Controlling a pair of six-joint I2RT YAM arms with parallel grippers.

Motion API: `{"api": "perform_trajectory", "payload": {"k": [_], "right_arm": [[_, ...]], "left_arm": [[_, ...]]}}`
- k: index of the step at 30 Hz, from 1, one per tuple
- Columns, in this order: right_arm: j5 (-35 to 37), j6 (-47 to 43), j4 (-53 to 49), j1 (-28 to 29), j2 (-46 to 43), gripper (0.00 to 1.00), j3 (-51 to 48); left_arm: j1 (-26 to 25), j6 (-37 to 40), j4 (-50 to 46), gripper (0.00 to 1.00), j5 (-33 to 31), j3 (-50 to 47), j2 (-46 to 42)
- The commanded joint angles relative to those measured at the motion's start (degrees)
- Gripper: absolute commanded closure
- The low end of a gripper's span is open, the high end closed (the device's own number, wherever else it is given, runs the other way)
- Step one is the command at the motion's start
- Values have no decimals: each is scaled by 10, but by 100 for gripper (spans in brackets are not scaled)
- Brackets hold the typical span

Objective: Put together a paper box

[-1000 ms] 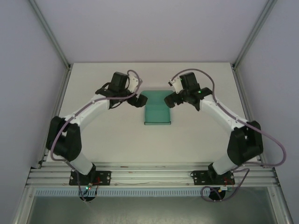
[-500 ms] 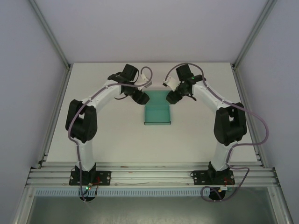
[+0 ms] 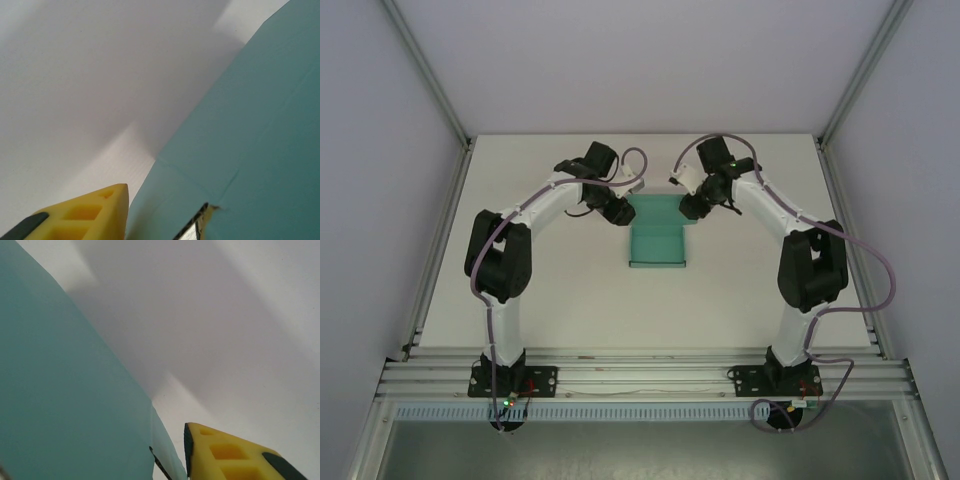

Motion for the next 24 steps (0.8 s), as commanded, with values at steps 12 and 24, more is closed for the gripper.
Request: {"api": "perform_trajectory", "payload": {"k": [12, 24], "right_arm": [[13, 33, -72, 8, 27, 90, 60], [249, 432, 83, 104, -61, 91, -49]], "left_arm": [[-36, -25, 18, 100, -62, 12, -22], [-100, -294, 129, 100, -235, -46, -75]]}}
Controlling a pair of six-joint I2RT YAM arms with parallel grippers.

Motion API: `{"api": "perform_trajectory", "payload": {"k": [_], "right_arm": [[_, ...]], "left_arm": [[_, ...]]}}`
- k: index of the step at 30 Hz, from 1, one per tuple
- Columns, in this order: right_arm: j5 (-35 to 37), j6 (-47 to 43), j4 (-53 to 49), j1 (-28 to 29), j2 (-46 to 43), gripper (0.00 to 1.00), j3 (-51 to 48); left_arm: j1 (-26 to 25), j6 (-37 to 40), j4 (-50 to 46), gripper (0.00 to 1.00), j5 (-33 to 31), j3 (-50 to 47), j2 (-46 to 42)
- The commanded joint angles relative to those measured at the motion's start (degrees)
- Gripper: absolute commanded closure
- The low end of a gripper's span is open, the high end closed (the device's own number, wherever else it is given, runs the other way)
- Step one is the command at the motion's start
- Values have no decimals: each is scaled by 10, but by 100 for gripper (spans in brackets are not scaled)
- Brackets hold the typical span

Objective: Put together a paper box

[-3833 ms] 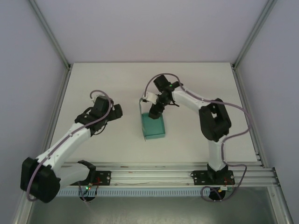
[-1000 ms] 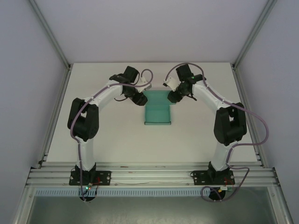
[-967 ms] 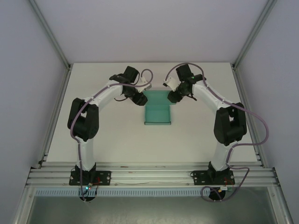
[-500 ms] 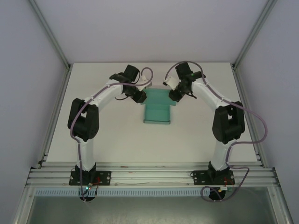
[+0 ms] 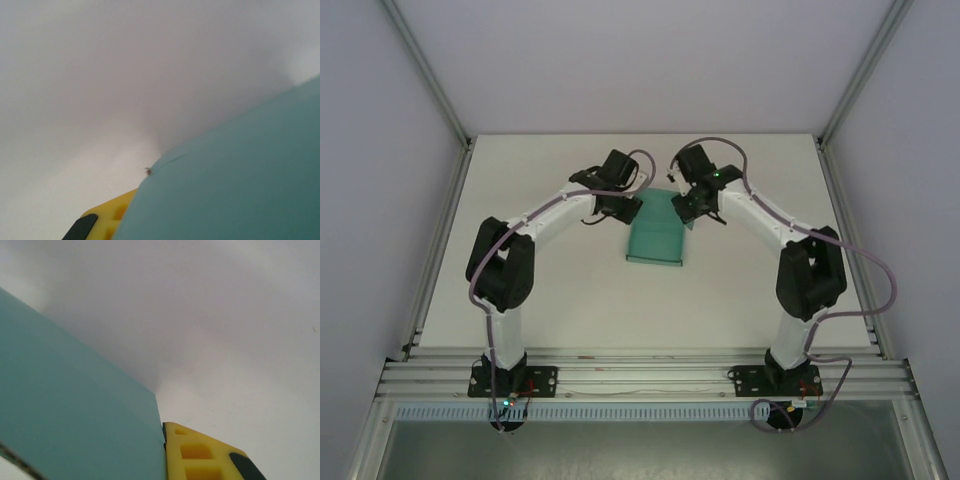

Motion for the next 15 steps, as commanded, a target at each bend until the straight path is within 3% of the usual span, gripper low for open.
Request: {"api": "perform_trajectory", "payload": {"k": [1, 10, 15], "right_arm": [[63, 164, 89, 19, -36, 91, -33], [69, 361, 197, 26, -75, 90, -100], [76, 393, 227, 39, -59, 90, -109]], "left_arm": [[-27, -115, 65, 100, -44, -15, -46], [-29, -235, 172, 100, -25, -98, -70], [-31, -268, 169, 100, -37, -89, -50]]}}
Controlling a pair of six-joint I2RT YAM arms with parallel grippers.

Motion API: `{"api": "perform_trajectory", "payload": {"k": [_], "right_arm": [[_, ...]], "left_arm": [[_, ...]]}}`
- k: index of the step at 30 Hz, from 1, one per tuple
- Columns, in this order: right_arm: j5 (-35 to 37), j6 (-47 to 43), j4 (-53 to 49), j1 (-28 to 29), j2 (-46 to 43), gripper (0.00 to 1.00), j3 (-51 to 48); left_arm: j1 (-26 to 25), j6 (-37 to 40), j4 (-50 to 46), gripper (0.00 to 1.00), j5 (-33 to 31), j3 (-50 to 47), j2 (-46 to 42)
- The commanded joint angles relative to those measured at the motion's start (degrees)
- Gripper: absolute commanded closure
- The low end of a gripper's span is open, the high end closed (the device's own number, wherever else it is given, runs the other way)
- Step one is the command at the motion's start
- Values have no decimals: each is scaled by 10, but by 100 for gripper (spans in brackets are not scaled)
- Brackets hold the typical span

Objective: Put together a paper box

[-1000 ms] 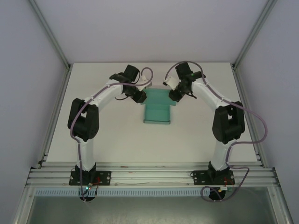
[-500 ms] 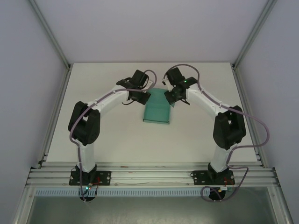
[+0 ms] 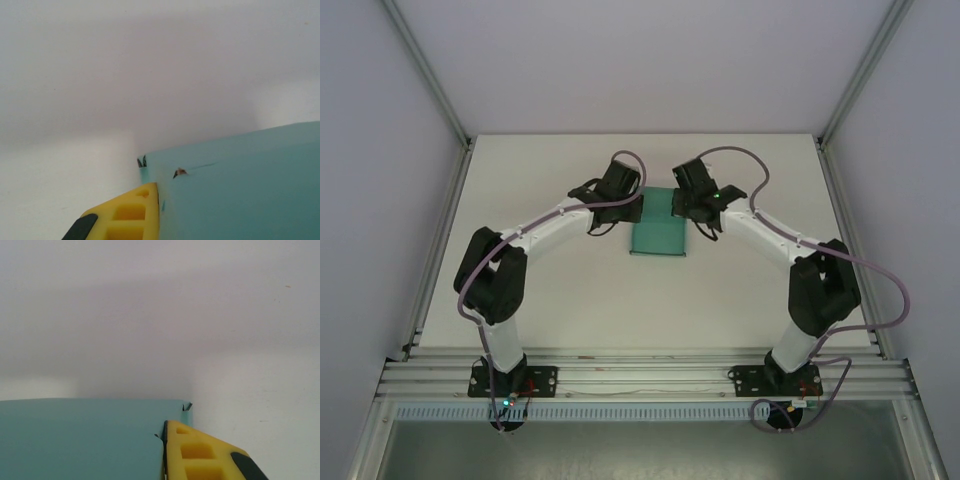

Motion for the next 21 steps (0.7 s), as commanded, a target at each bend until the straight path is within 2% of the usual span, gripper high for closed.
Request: {"api": "perform_trajectory", "payload": {"k": [1, 9, 16, 21], "right_arm": [[1, 69, 77, 16, 6, 90, -9], [60, 71, 100, 31, 22, 88, -28], [78, 89, 147, 44, 26, 89, -68], [105, 88, 179, 59, 21, 89, -101]], "left_arm": [[-7, -63, 46, 100, 10, 6, 10], [-16, -90, 98, 100, 19, -20, 23], [-21, -104, 119, 100, 26, -48, 45], [-35, -102, 127, 100, 6, -68, 45]]}}
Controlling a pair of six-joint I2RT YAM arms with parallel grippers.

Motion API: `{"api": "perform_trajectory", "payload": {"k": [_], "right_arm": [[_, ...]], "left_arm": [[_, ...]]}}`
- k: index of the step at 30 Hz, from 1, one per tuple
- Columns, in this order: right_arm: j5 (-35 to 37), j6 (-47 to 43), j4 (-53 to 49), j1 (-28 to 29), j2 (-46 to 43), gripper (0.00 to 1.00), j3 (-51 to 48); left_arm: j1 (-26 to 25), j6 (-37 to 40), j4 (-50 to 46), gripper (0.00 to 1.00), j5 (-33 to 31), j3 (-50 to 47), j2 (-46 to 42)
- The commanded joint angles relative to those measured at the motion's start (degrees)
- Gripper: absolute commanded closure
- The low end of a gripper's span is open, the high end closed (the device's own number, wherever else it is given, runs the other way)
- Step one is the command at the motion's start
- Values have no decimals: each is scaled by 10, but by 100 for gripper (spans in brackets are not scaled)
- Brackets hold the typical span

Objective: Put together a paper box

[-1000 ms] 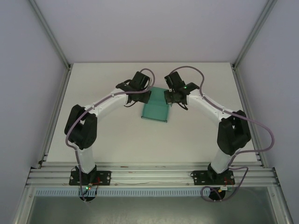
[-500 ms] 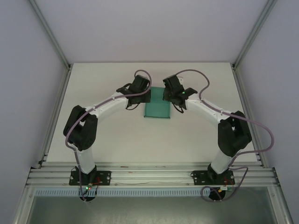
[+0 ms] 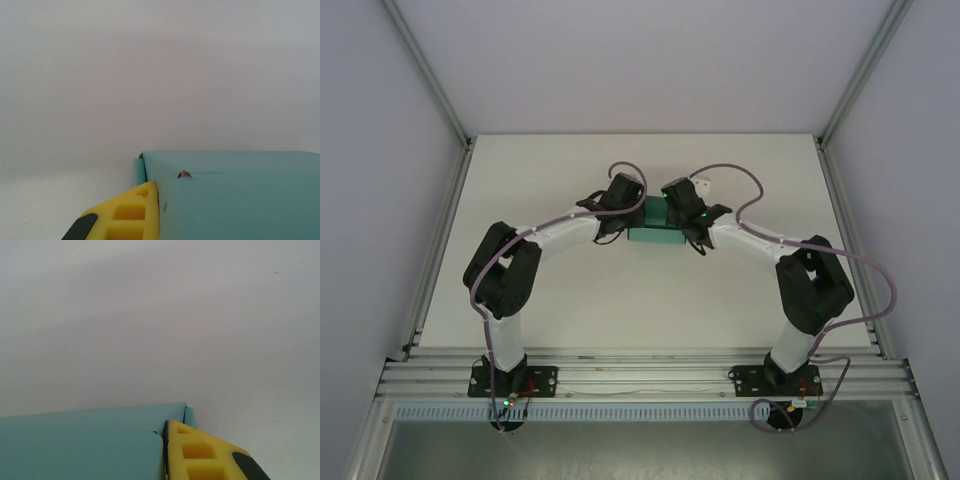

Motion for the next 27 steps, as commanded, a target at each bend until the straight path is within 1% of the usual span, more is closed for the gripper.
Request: {"api": "perform_trajectory", "payload": {"k": [1, 2, 3, 6, 8, 11, 12, 14, 17, 19, 21, 24, 27], "right_arm": [[17, 22, 64, 24, -1, 89, -21], [22, 18, 73, 26, -5, 89, -32], [28, 10, 87, 29, -11, 89, -47], [41, -17, 129, 36, -31, 89, -92], [52, -32, 149, 40, -41, 89, -114], [64, -50, 169, 44, -53, 89, -144], [63, -54, 177, 45, -55, 89, -152], [67, -61, 192, 49, -57, 89, -164], [67, -75, 207, 52, -58, 88, -176], [64, -84, 212, 53, -59, 88, -182], [66, -93, 224, 55, -62, 88, -191], [67, -107, 240, 59, -68, 88, -205], [61, -126, 264, 64, -76, 88, -223]], "left_arm": [[-26, -17, 19, 100, 27, -15, 9], [-27, -16, 15, 100, 24, -21, 7], [-29, -13, 15, 98, 21, -28, 3], [-31, -14, 21, 83, 18, -53, -17], [-31, -13, 16, 79, 15, -59, -32], [-31, -13, 3, 62, 1, -63, -60], [-31, -15, -3, 53, -3, -64, -70], [-31, -17, -13, 40, -11, -64, -88], [-31, -18, -27, 25, -16, -71, -116], [-31, -19, -38, 17, -19, -79, -137], [-31, -22, -51, 1, -23, -85, -158], [-31, -27, -77, 0, -37, -88, -190], [-30, -33, -108, 0, -74, -77, -210]]}}
